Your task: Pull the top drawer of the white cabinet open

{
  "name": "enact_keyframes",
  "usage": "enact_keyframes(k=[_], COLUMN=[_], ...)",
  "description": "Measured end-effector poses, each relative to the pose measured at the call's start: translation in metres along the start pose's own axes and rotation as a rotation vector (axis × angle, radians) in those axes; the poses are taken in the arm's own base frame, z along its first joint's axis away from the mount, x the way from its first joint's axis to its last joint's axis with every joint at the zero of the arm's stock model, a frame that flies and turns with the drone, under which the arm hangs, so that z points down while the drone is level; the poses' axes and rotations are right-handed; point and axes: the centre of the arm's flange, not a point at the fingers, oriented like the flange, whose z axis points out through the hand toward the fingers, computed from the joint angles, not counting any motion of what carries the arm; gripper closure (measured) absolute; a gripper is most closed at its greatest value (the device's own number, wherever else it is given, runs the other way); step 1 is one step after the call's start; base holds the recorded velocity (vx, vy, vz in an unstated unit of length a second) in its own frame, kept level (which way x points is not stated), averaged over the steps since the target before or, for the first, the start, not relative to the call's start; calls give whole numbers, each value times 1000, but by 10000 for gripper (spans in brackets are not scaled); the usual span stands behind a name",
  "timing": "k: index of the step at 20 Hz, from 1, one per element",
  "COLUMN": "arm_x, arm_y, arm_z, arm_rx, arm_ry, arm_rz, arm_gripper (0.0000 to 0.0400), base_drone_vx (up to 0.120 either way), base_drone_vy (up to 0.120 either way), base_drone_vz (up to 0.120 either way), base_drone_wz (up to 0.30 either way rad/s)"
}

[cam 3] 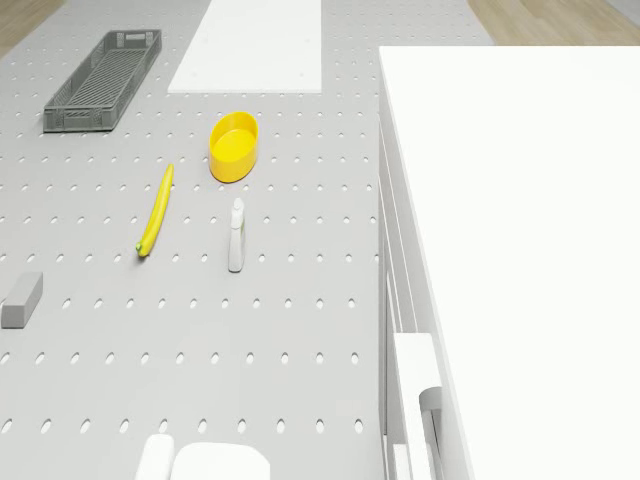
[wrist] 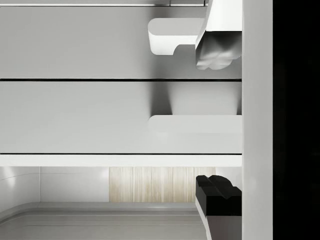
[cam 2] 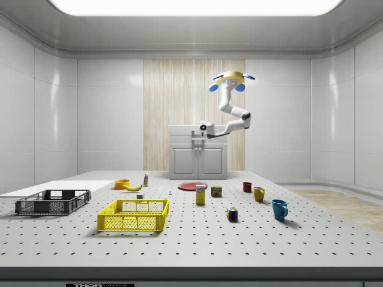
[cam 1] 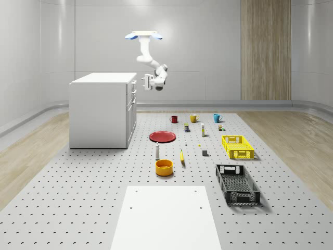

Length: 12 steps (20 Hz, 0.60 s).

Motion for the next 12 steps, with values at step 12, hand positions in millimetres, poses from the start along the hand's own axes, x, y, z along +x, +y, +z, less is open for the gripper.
enact_keyframes(k=[12], arm_x=[0], arm_y=[0], arm_z=[14], arm_rx=[0], arm_ry=[0], arm_rz=[0], arm_gripper=[88], base_drone_vx=[0], base_drone_vy=[0], base_drone_vz=[0], base_drone_wz=[0])
